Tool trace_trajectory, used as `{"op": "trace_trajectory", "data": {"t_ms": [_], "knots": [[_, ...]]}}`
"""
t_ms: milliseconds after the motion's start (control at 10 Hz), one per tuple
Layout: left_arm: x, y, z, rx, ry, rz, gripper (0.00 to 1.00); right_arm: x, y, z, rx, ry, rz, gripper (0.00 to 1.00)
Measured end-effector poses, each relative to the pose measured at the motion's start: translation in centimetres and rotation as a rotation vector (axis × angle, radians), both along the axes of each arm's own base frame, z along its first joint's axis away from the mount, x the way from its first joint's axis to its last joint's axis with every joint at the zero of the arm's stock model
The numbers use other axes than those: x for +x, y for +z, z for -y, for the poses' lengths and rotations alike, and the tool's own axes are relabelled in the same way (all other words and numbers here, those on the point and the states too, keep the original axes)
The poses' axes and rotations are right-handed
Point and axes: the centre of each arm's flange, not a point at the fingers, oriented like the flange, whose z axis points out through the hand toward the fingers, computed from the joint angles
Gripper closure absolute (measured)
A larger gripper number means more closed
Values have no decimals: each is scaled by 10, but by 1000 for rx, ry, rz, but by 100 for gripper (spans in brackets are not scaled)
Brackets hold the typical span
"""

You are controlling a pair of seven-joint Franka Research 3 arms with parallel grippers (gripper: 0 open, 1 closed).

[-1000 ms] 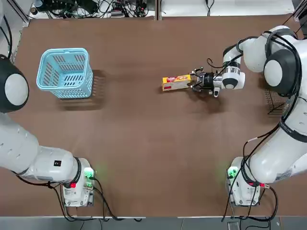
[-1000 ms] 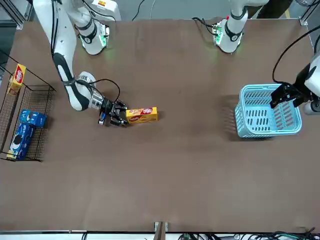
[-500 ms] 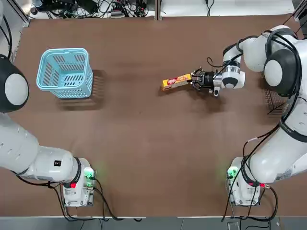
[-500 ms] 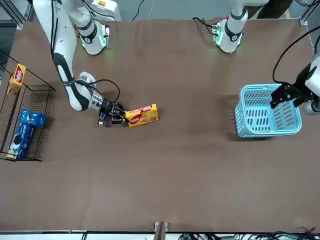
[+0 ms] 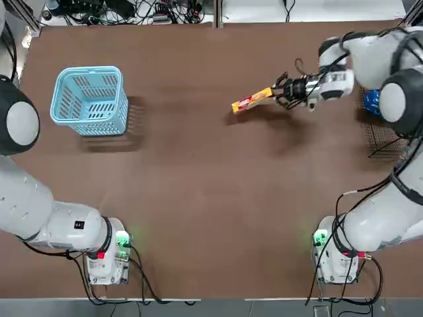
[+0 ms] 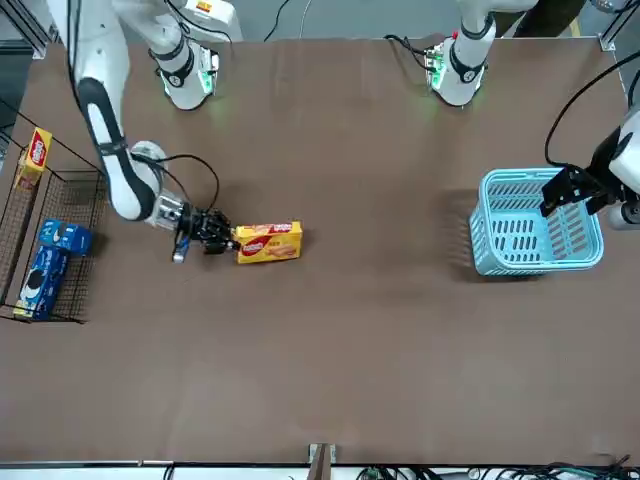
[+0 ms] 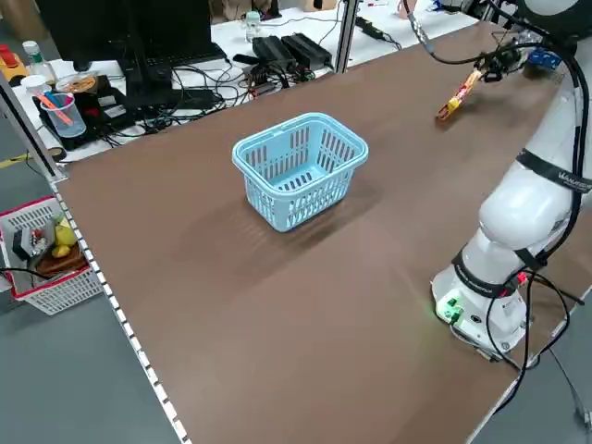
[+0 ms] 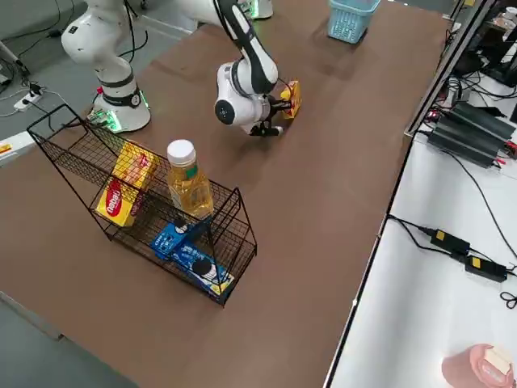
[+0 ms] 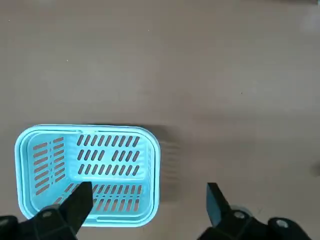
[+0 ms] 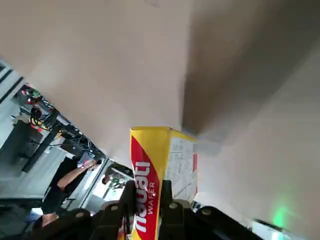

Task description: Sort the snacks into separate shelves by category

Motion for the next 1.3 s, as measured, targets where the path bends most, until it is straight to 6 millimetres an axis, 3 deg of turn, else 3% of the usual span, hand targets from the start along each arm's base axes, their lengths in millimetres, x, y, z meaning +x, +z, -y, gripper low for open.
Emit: {"op": "trace_trajectory", "data": {"t_ms": [200,500,900,1300], "knots": [[0,0,0,0,1,0,0,17,59,37,-152,125,74,75],[0,0,1,0,-2,0,0,38,132,68,-358,291,120,75],[0,0,2,0,-3,0,0,56,191,82,-577,461,95,75],[0,0,2,0,-3,0,0,68,277,105,-852,635,48,77]]}}
